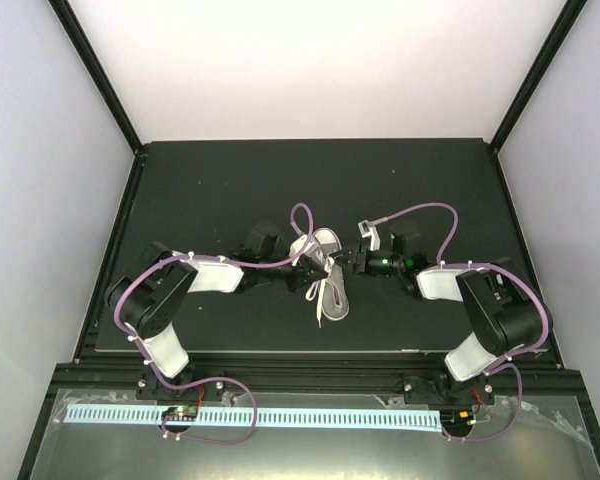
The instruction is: Tie the shoes
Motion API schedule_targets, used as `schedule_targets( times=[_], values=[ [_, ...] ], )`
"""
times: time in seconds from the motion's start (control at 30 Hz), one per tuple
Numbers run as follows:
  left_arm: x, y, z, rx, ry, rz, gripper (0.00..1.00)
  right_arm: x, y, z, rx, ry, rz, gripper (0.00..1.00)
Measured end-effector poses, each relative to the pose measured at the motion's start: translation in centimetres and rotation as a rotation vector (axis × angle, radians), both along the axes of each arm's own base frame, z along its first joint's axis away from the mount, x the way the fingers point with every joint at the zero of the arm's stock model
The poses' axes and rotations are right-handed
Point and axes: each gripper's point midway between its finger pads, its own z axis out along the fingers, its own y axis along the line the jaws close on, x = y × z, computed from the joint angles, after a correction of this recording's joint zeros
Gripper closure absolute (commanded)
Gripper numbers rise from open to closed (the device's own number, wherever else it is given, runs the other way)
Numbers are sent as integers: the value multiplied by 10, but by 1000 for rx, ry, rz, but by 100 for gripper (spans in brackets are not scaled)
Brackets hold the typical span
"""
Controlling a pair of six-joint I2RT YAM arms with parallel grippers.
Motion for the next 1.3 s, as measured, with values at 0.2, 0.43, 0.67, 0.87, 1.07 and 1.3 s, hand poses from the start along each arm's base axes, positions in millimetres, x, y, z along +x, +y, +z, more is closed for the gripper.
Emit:
schedule_targets(
  times=[0.2,0.43,0.67,0.87,1.07,1.3],
  values=[
    [0,0,-1,2,3,0,98,-2,0,-2,-8,-3,9,66],
    [-1,0,-1,3,5,0,99,-2,0,-2,-9,-9,12,82],
    [-1,0,-1,4,5,0,99,-2,0,-3,-10,-7,13,90],
    [-1,0,-1,4,5,0,86,-2,0,-3,-10,-7,13,98],
    [-1,1,-3,14,25,11,49,1,-4,0,-26,-23,-22,99],
    [1,13,-3,19,51,96,42,10,-21,19,-56,-91,-118,98]
  ],
)
